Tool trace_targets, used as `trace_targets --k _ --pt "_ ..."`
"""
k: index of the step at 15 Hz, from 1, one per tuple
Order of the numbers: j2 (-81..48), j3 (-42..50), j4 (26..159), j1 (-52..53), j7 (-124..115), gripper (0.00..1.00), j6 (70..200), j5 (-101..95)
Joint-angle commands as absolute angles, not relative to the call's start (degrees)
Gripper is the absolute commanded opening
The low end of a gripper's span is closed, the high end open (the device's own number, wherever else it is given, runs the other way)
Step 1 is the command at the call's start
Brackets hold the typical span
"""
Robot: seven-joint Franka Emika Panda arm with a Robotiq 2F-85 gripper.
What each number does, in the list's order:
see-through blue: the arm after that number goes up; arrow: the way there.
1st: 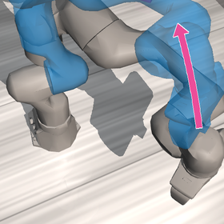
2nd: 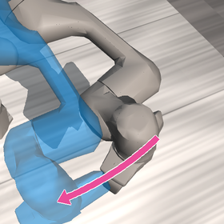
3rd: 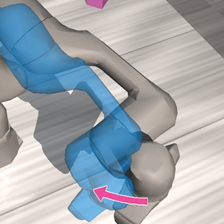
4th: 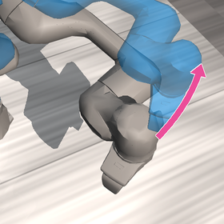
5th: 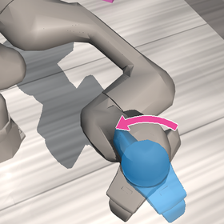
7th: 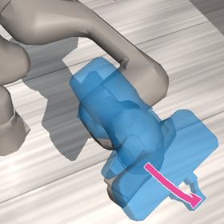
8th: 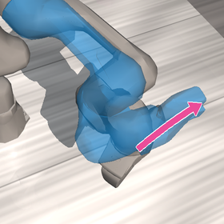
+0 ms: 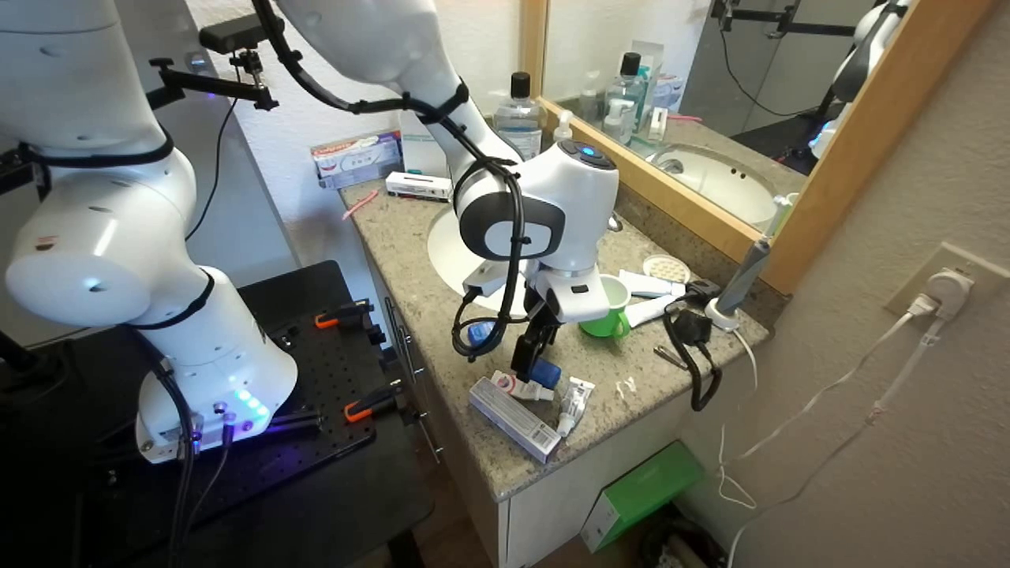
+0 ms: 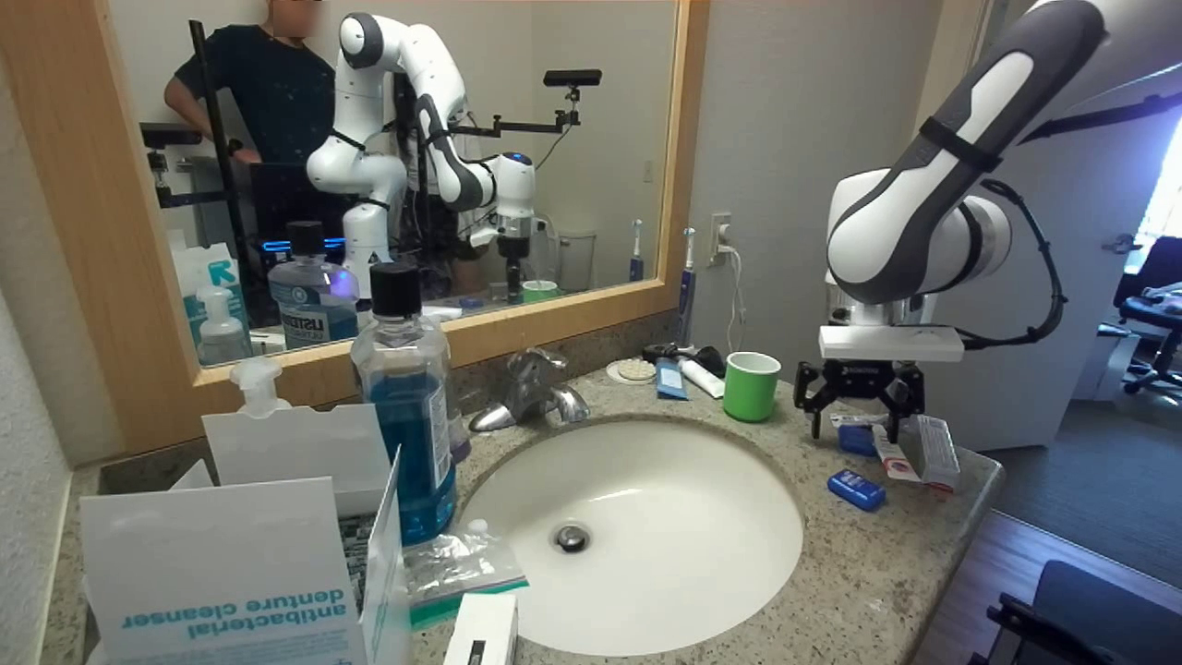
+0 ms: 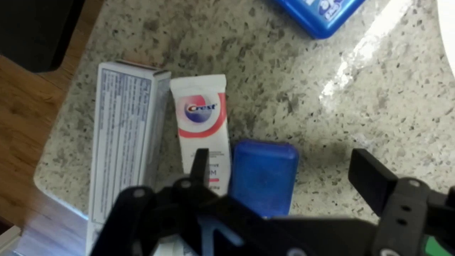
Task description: Put the blue object into the green mug
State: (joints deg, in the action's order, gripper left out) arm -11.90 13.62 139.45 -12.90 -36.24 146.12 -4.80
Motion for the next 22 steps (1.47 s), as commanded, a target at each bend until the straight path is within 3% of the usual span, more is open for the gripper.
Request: trace_targets --k 1,3,6,12,13,16,19,22 --pt "-12.7 14.3 137.8 -11.6 -34.1 0.90 145.8 -2.4" --pt "-13.1 14.3 137.5 -11.4 -34.0 0.87 145.7 -2.3" --pt "-13.9 14.4 137.2 -11.4 -33.7 1.00 145.5 -2.0" --pt "-15.6 15.1 136.3 -11.4 -32.7 0.99 145.1 -1.5" --pt "-15.8 15.1 136.1 -11.4 -32.7 0.88 145.0 -1.4" --pt "-15.9 15.1 135.6 -11.3 -32.1 0.74 144.8 -1.0" --pt "-16.0 15.2 135.1 -11.1 -32.1 0.73 144.7 -1.0" --pt "-16.2 15.3 134.8 -10.8 -32.3 0.61 144.7 -1.3"
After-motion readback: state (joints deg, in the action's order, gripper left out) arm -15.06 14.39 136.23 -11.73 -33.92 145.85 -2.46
